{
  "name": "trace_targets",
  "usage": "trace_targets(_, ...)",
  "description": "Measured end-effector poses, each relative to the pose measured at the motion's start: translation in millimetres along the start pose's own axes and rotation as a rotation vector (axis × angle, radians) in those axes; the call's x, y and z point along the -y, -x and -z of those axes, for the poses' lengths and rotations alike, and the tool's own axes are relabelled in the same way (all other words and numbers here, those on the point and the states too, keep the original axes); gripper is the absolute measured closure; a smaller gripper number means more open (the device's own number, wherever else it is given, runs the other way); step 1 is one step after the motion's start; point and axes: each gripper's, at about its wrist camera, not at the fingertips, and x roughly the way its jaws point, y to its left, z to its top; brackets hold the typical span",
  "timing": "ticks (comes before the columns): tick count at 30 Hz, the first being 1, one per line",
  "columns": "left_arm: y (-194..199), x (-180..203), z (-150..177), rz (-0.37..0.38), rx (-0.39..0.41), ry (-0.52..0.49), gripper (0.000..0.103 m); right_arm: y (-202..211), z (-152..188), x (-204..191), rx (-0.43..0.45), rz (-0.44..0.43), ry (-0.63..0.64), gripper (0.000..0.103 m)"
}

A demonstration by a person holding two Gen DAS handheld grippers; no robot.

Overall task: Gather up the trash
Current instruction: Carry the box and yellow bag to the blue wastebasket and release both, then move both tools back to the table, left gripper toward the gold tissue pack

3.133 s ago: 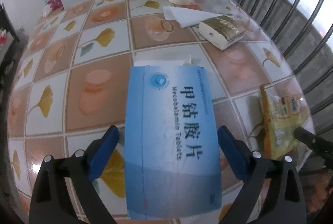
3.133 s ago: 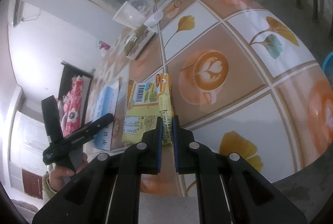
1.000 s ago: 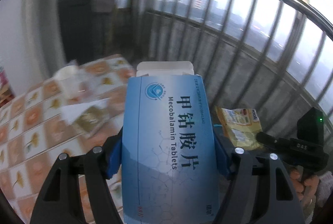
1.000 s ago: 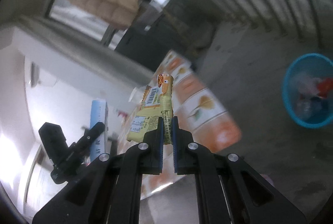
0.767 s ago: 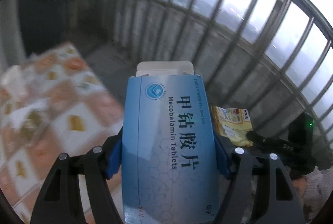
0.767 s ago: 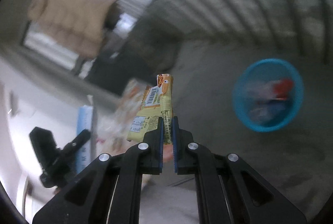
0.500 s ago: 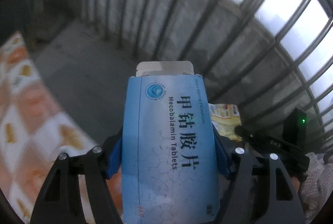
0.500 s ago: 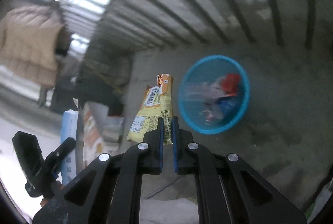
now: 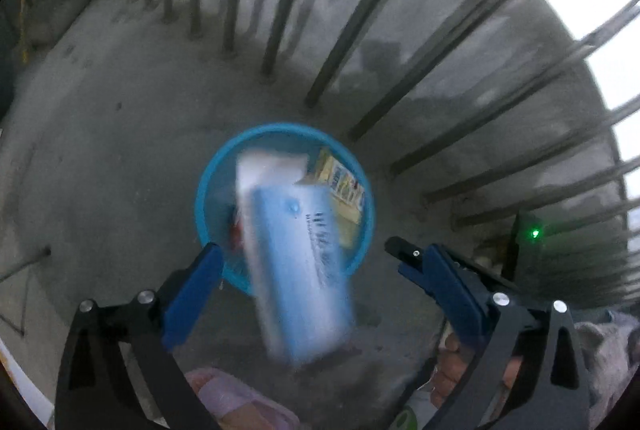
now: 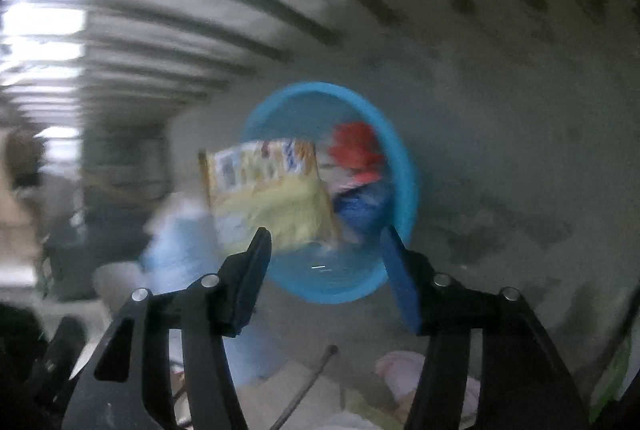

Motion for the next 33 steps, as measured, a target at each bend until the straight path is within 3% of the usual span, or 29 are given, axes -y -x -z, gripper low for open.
trace_targets(4,8.8,-10.8,4.5,0.053,0.015,0.049,0.005,9.0,10.6,11.3,0.005,-0.009,-0.006,0.047)
trace_targets(13,77.9,-20.0,26.8,0.065,0.156,0.011,0.005,34.0,29.7,5.7,0.059,0.017,0.094,0.041)
trace_targets(17,123.6,-37.8,53.9,0.061,0.22,0.024,0.005,44.4,41.7,-11.9,0.07,0.004,0.181,0.03)
trace_targets(22,191.0,-76.7,95.6,0.045,0.357,0.1,0.005,54.4,62.4,-48.7,0.044,-0.015,0.31,0.028)
trace_targets(25,232.2,-108.0,126.6,0.003,0.461,0.147,0.005,64.4,77.8,-74.7,0.043,-0.03,0.407,0.027)
trace_targets(33,320.7,-203.5,227.6,-0.207,0.696,0.295,0.005,89.7,144.1,-160.1,0.048,-0.125,0.711,0.027)
